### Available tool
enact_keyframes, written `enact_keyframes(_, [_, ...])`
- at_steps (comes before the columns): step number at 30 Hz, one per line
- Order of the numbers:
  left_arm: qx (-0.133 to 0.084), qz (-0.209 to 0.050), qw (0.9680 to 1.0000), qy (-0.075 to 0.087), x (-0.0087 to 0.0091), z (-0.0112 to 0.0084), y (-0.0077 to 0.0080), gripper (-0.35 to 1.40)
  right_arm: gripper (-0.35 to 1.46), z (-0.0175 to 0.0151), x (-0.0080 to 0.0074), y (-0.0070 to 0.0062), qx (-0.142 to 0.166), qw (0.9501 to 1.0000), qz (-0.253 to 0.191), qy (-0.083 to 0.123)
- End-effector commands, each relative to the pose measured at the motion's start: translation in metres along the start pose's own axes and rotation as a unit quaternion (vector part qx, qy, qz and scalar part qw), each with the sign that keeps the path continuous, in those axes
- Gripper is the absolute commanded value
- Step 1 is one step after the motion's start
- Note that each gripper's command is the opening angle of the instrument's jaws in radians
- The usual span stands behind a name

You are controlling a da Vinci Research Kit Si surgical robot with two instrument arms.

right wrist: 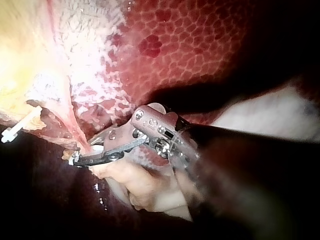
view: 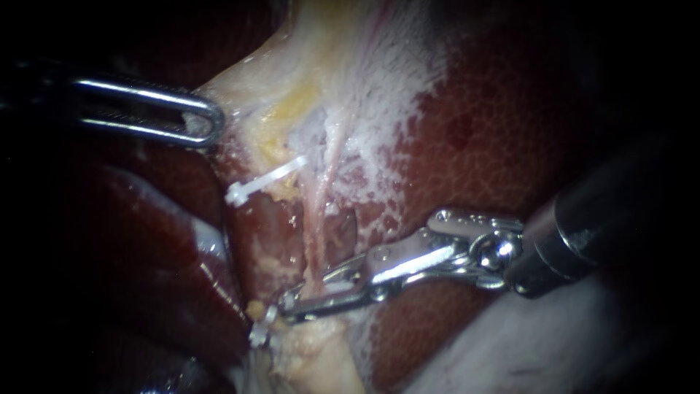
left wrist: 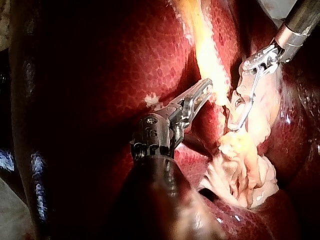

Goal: Going back first clip right tube

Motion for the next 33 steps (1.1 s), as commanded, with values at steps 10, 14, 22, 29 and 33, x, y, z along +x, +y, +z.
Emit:
enact_keyframes(10, [0.0, 0.0, 1.0, 0.0, 0.0, 0.0, 0.0, -0.35, -0.35, -0.0002, 0.0, 0.0, 0.0, 1.0, 0.0, 0.0])
enact_keyframes(14, [0.0, 0.0, 1.0, 0.0, 0.0, 0.0, -0.0001, -0.35, -0.29, -0.0002, 0.0, 0.0, -0.002, 1.0, 0.0, 0.002])
enact_keyframes(22, [0.0, 0.0, 1.0, 0.0, 0.0001, -0.0001, -0.0001, -0.35, 0.16, -0.0002, 0.0001, 0.0, -0.013, 0.9988, -0.048, 0.006])
enact_keyframes(29, [0.0, 0.0, 1.0, 0.0, 0.0002, -0.0001, -0.0001, -0.35, 0.48, -0.0001, 0.0001, -0.0001, -0.072, 0.9902, -0.114, 0.038])
enact_keyframes(33, [0.0, 0.0, 1.0, 0.0, 0.0002, -0.0001, -0.0001, -0.35, 0.55, 0.0, 0.0002, -0.0002, -0.092, 0.9856, -0.134, 0.046])
